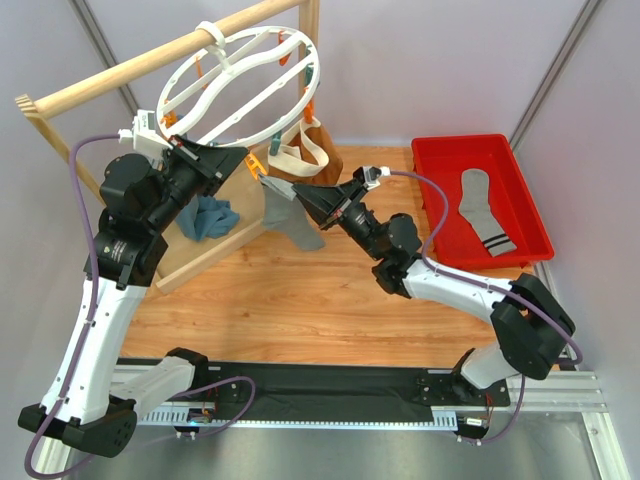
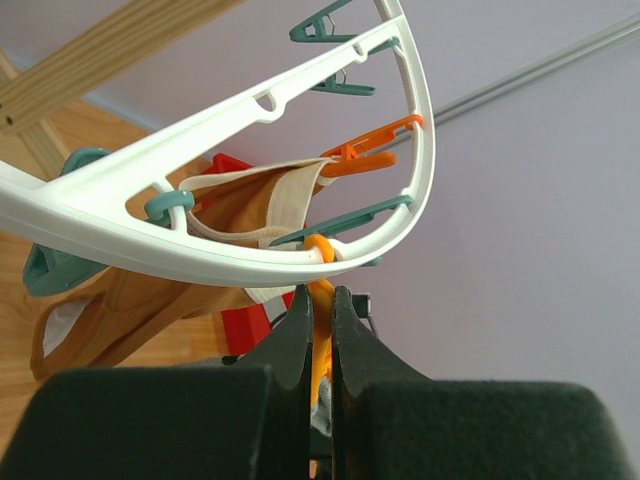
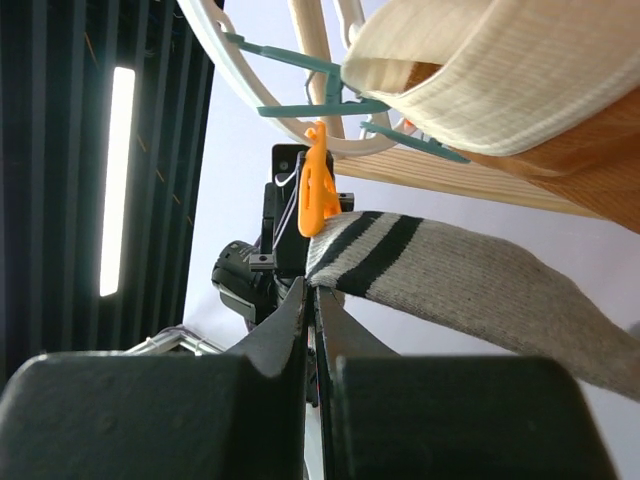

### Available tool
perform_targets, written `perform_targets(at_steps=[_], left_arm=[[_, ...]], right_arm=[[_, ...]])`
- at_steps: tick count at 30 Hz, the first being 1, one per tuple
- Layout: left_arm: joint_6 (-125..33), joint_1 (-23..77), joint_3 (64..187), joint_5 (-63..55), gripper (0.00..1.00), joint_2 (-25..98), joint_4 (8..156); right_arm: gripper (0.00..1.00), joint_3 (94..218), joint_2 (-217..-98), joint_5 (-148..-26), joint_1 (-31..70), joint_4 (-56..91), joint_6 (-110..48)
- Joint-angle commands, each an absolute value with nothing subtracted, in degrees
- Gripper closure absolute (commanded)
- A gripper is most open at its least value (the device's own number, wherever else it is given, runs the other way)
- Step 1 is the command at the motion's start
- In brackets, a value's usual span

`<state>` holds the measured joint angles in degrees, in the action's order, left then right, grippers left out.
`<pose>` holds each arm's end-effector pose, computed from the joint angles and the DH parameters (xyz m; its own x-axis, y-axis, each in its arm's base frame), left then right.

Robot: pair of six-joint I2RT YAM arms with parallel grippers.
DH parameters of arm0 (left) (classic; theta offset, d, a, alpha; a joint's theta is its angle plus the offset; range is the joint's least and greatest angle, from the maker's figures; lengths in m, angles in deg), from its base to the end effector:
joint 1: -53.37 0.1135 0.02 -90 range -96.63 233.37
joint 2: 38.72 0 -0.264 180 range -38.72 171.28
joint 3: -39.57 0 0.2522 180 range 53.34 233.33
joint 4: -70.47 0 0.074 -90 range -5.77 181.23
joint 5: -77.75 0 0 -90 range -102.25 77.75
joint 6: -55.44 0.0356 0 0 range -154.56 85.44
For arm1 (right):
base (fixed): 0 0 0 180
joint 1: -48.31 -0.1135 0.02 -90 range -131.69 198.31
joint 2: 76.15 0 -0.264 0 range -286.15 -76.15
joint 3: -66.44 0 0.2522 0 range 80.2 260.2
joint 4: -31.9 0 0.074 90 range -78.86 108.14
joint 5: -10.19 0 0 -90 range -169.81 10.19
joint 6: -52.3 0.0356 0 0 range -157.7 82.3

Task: Clip the socks to the hanger
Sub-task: Clamp the sock onto the hanger.

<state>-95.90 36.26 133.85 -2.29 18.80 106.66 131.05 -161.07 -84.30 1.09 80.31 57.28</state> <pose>0.1791 -0.0616 0.4882 -0.3948 -0.7828 -0.4811 0.2266 0.4245 -0.8766 0.2219 0.2439 0.3405 -0.8034 0.5940 0.0398 -0.2511 -0.3988 0.8820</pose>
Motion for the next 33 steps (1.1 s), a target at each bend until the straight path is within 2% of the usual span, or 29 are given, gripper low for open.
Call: perform_targets(at_steps=[1, 19, 21, 22, 25, 28, 31, 33], left_arm=[[-95.46, 35.61, 133.32, 2.78, 1.0, 17.71, 108.22], [-94.59, 35.61, 133.14, 2.43, 1.0, 17.09, 108.31], [-94.41, 35.61, 133.05, 2.25, 0.92, 16.83, 108.4], [-94.24, 35.61, 133.05, 2.17, 0.82, 16.74, 108.49], [-93.36, 35.61, 133.31, 1.38, 0.63, 16.39, 109.1], [-92.04, 35.61, 134.1, 0.24, 0.51, 15.86, 110.59], [-90.64, 35.61, 135.07, -0.56, 0.4, 15.69, 112.0], [-89.5, 35.61, 135.51, -1.17, 0.35, 15.42, 113.31]], right_arm=[[1.0, 133.55, -162.28, -83.58, 0.41, 85.81, 59.06], [1.0, 135.57, -164.03, -85.96, -0.47, 86.08, 58.45], [1.0, 136.53, -165.0, -86.31, -0.38, 85.99, 58.8], [1.0, 136.88, -165.35, -86.83, -0.38, 86.08, 58.98], [1.0, 138.64, -167.11, -87.89, -0.38, 85.73, 59.77], [0.99, 139.52, -168.34, -88.33, -0.38, 85.38, 60.3], [0.88, 139.96, -168.87, -88.42, -0.38, 85.03, 60.38], [0.7, 140.31, -169.13, -88.86, -0.29, 83.98, 60.3]])
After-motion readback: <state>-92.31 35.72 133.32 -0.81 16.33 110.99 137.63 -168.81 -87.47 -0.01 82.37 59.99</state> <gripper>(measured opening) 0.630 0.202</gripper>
